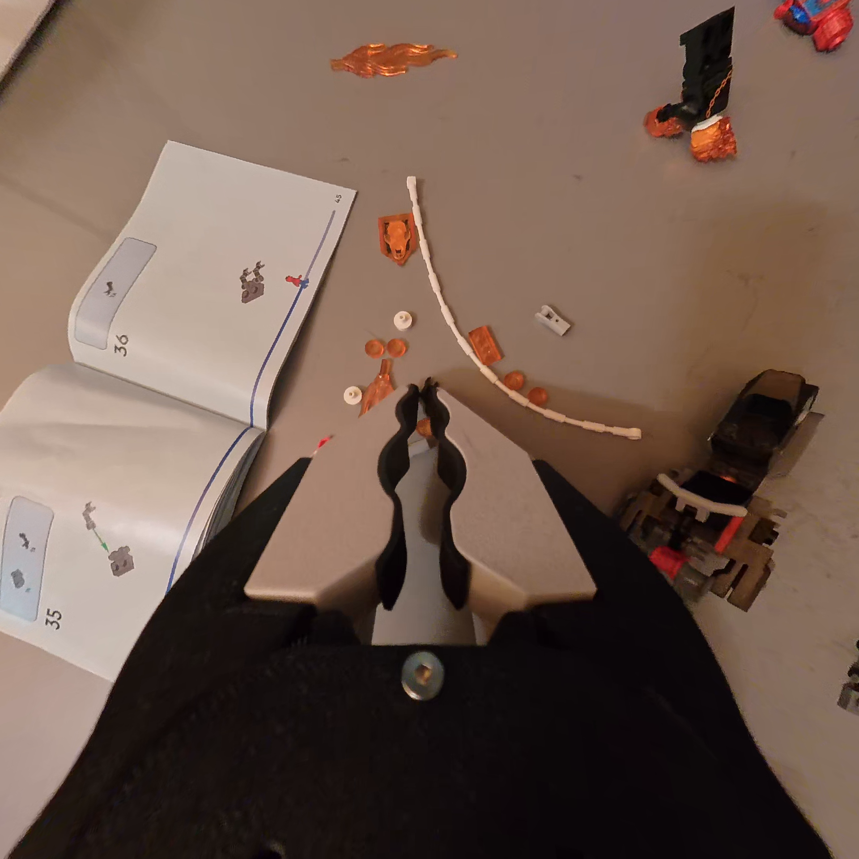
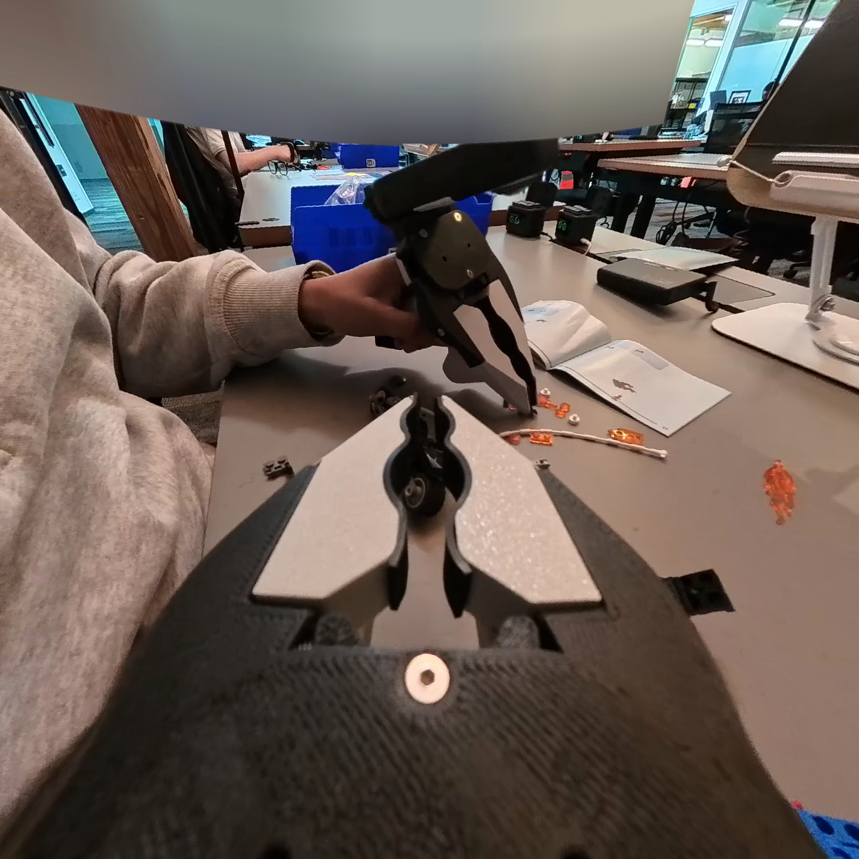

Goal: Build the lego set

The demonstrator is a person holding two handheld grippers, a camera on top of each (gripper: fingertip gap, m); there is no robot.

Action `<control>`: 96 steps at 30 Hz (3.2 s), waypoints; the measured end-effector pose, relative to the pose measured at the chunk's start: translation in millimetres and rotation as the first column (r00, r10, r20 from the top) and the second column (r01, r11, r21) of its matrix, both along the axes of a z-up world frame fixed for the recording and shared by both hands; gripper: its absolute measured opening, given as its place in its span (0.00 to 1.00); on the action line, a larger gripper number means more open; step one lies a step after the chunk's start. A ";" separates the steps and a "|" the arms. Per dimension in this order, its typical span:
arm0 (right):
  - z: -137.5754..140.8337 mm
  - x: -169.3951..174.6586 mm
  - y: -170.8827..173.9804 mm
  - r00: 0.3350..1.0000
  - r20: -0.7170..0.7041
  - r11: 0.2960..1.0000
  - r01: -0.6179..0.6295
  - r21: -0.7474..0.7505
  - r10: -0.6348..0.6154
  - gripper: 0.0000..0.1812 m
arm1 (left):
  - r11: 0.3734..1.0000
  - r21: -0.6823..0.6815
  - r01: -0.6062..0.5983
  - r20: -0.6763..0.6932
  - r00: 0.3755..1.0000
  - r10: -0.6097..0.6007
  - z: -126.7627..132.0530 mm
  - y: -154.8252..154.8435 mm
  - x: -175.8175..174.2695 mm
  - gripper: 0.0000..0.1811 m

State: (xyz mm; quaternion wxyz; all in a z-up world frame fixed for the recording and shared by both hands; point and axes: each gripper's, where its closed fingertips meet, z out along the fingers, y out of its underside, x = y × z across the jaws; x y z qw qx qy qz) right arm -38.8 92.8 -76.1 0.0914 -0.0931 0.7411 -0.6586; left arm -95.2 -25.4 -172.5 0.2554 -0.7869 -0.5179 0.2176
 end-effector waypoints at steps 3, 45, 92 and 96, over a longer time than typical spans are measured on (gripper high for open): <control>0.1 -0.5 0.1 1.000 0.004 1.000 0.000 0.000 0.000 0.02 | 1.000 0.005 -0.008 -0.023 1.000 0.008 4.2 -2.0 1.5 0.02; -27.1 69.7 -2.6 0.984 0.162 0.967 -0.112 0.228 0.075 0.06 | 0.895 0.434 0.106 -0.142 0.989 -0.048 34.9 106.2 133.8 0.01; -39.1 86.7 5.8 0.962 0.169 0.918 -0.256 0.302 0.213 0.02 | 0.892 0.320 0.319 -0.424 0.890 -0.166 69.1 133.9 137.6 0.01; -37.0 86.8 7.3 0.960 0.172 0.920 -0.263 0.291 0.220 0.03 | 0.893 0.315 0.321 -0.420 0.891 -0.172 68.1 134.5 137.8 0.00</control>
